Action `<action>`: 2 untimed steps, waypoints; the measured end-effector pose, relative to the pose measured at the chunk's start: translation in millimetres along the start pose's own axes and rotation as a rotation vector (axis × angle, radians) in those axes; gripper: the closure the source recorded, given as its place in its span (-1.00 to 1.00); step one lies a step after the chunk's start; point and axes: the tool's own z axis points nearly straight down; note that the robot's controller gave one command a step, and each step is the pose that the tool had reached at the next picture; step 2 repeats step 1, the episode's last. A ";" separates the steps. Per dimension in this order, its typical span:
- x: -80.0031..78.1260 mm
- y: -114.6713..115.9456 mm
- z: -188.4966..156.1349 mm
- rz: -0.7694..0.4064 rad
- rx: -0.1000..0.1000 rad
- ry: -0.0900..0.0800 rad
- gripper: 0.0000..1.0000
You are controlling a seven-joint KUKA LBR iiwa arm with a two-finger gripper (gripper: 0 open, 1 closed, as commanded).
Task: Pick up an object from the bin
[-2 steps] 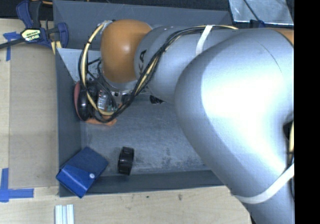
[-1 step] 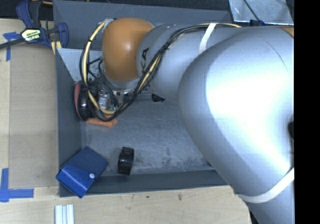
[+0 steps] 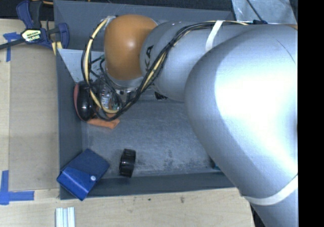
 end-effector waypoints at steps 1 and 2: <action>-0.6 0.1 -8.4 -0.019 -0.001 -0.002 1.00; -0.6 0.1 -8.4 -0.019 -0.001 -0.002 1.00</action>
Offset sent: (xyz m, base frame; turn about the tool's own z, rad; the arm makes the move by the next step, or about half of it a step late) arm 0.0001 0.0002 0.0235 0.0000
